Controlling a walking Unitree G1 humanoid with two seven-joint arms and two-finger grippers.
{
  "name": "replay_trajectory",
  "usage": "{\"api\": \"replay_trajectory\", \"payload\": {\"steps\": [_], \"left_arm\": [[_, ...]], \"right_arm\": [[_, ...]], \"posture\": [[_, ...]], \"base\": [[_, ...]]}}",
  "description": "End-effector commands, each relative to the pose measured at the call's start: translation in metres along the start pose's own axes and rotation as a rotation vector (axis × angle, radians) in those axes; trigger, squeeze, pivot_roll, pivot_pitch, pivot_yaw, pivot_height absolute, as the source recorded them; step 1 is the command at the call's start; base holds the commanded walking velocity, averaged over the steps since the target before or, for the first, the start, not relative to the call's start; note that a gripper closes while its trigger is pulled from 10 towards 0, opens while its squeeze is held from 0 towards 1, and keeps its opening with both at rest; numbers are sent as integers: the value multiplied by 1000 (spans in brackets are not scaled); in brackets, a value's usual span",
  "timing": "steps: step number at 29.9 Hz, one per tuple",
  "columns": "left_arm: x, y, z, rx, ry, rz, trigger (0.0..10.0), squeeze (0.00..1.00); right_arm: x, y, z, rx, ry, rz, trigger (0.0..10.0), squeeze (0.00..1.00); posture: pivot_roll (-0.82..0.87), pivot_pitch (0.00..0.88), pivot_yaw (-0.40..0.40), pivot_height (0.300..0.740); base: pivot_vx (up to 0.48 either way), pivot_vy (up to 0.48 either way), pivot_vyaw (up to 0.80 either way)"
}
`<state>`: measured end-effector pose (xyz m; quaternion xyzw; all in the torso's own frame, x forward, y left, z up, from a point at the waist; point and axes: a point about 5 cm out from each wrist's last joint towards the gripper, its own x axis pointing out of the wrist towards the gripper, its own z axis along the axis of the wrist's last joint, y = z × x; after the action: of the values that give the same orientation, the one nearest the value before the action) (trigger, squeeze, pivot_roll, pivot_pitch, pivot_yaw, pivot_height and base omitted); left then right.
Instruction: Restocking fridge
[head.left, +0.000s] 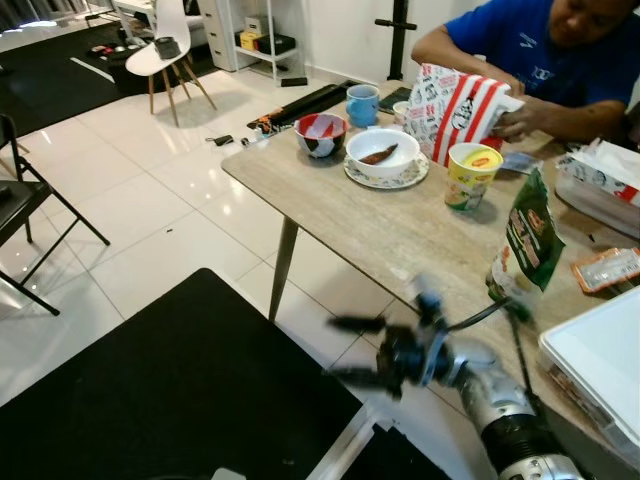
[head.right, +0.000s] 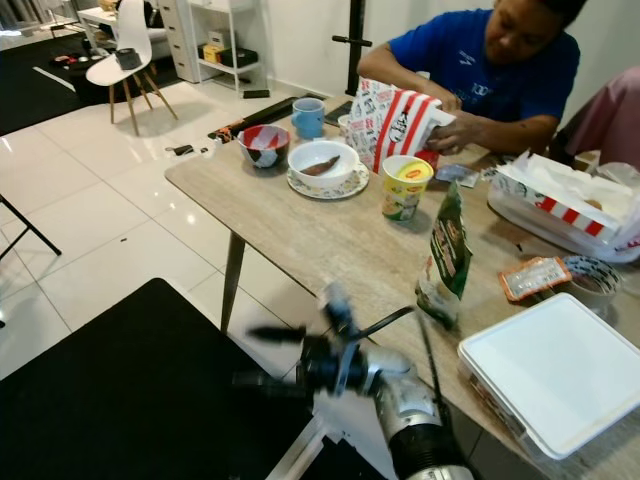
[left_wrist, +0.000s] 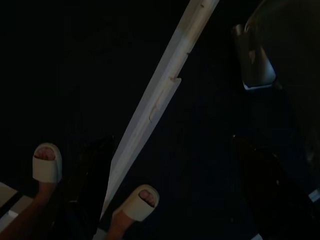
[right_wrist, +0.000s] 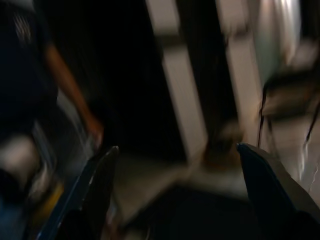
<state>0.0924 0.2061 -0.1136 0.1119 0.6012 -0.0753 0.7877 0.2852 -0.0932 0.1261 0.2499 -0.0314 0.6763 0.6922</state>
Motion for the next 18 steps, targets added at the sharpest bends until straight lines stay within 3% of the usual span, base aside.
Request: {"api": "replay_trajectory", "payload": {"steps": [1,2,3,4,5,7,8,10,14,16,18], "left_arm": [[0,-1,-3,-3,11,-5,10000,0],[0,-1,-3,4,11,-5,10000,0],[0,-1,-3,4,11,-5,10000,0],[0,-1,-2,8,9,-6,10000,0],[0,-1,-2,8,9,-6,10000,0],[0,-1,0,16,6,-6,10000,0],[0,-1,0,16,6,-6,10000,0],[0,0,-1,22,6,-7,10000,0],[0,0,-1,25,7,-7,10000,0],[-1,1,-4,36,16,-9,10000,0],[-1,1,-6,40,19,-10,10000,0]], "right_arm": [[2,1,12,-14,-70,3,10000,0],[4,3,32,-67,-156,-2,10000,259],[4,3,32,-67,-156,-2,10000,259],[6,6,50,-125,-210,-1,10000,1000],[6,6,50,-125,-210,-1,10000,1000],[10,16,81,-279,-251,-30,10000,1000],[10,16,81,-279,-251,-30,10000,1000],[8,27,105,-386,-266,-95,10000,1000],[6,32,117,-426,-279,-138,10000,1000],[-3,31,138,-544,-251,-300,10000,1000],[-5,32,142,-583,-230,-344,10000,1000]], "posture": [[-58,47,54,740],[-61,47,58,740],[-61,47,58,740],[-65,47,59,740],[-65,47,59,740],[-70,46,61,740],[-70,46,61,740],[-70,49,58,740],[-75,50,57,740],[-91,52,58,740],[-91,52,58,740]], "base": [[0,0,0],[0,0,0],[0,0,0],[0,0,0],[0,0,0],[0,0,0],[0,0,0],[0,0,0],[0,0,0],[0,0,0],[0,0,0]]}}
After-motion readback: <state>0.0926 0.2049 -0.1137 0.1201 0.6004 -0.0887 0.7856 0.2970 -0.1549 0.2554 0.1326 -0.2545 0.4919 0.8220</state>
